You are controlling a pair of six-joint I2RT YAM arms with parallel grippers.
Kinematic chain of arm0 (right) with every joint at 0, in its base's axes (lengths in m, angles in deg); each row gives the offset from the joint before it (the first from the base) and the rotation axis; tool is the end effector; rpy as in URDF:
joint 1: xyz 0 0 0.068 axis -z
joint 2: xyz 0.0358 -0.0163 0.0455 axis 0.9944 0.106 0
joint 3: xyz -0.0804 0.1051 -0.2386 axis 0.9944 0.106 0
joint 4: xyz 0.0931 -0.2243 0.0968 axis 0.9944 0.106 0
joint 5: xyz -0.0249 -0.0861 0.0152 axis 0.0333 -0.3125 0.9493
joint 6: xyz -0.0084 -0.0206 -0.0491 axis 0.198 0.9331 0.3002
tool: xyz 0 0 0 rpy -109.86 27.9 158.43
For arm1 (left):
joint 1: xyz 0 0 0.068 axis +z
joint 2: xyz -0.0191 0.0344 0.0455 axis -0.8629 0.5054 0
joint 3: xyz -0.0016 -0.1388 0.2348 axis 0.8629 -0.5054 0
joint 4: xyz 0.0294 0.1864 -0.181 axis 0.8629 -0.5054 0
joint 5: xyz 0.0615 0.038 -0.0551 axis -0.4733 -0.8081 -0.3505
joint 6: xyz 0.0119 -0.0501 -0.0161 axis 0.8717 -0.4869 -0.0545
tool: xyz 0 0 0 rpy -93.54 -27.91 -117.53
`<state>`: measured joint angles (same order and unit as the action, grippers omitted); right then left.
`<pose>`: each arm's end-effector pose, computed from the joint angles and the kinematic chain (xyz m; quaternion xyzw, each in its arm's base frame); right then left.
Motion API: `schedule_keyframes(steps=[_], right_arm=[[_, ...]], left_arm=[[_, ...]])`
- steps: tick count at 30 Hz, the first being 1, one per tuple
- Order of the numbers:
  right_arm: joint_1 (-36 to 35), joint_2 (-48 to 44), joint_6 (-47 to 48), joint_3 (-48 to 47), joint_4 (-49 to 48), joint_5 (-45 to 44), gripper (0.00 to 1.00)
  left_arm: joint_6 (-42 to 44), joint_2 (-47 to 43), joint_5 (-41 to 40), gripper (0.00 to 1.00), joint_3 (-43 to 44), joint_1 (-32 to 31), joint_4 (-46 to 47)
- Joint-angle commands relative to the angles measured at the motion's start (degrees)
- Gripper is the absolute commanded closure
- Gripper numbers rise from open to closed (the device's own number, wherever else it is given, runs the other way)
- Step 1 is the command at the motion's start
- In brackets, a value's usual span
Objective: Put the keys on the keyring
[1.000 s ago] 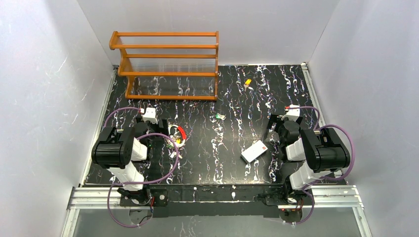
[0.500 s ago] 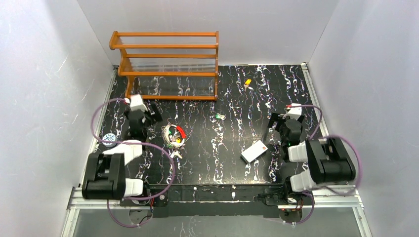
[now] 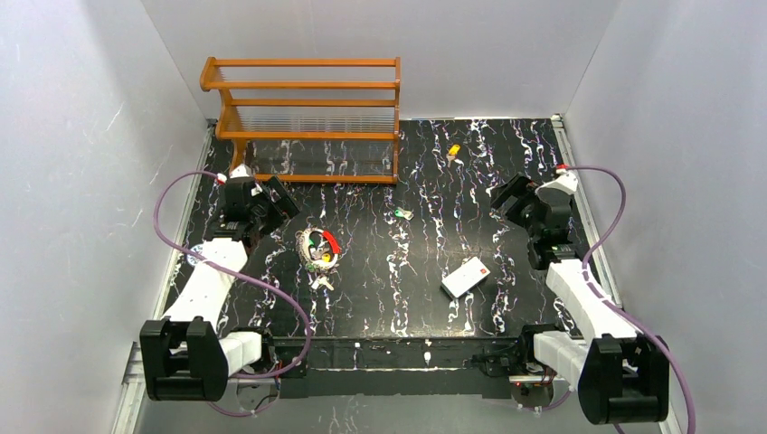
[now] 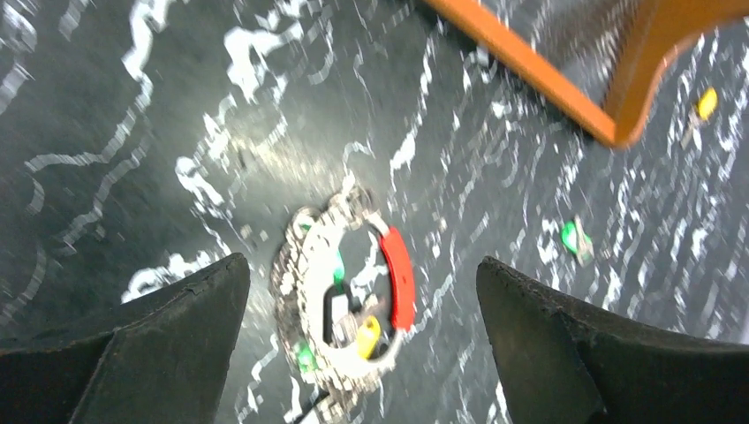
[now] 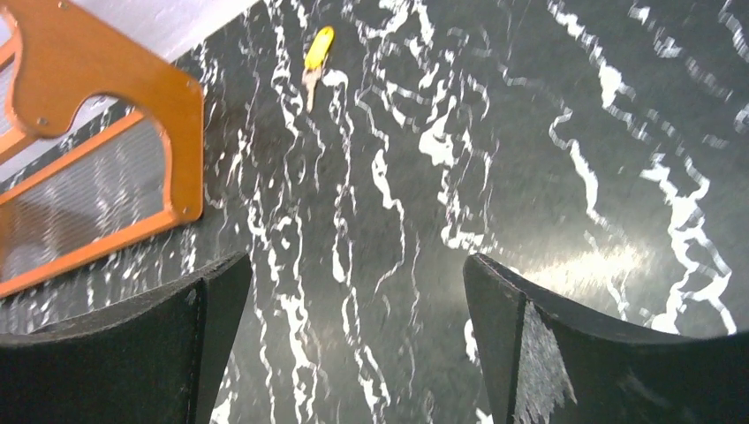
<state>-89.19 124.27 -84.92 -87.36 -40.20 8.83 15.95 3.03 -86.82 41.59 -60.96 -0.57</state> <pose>0.2358 0.0165 0.2505 0.2121 0.7637 0.1281 0.5961 0.2557 -0.0058 0.2651 -0.2356 0.8401 -0.1412 0.4678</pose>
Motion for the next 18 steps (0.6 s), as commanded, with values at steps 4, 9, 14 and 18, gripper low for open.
schedule_keyframes(steps=[4,9,14,18], right_arm=[[0.22,-8.78,-5.80,4.02,9.16,12.00,0.01],[0.27,-11.87,-6.33,6.90,7.40,17.17,0.01],[0.26,-9.29,-4.36,8.64,2.23,27.05,0.01],[0.25,-6.43,-4.06,6.09,6.09,31.67,0.01]], left_arm=[[-5.85,-7.18,15.88,0.02,-2.53,0.00,-7.77],[-5.94,-11.51,15.48,0.02,-5.29,0.00,-8.16],[-5.49,-13.69,17.60,0.02,-8.95,0.00,-7.90],[-4.63,-13.63,19.47,0.04,-11.01,0.01,-7.84]])
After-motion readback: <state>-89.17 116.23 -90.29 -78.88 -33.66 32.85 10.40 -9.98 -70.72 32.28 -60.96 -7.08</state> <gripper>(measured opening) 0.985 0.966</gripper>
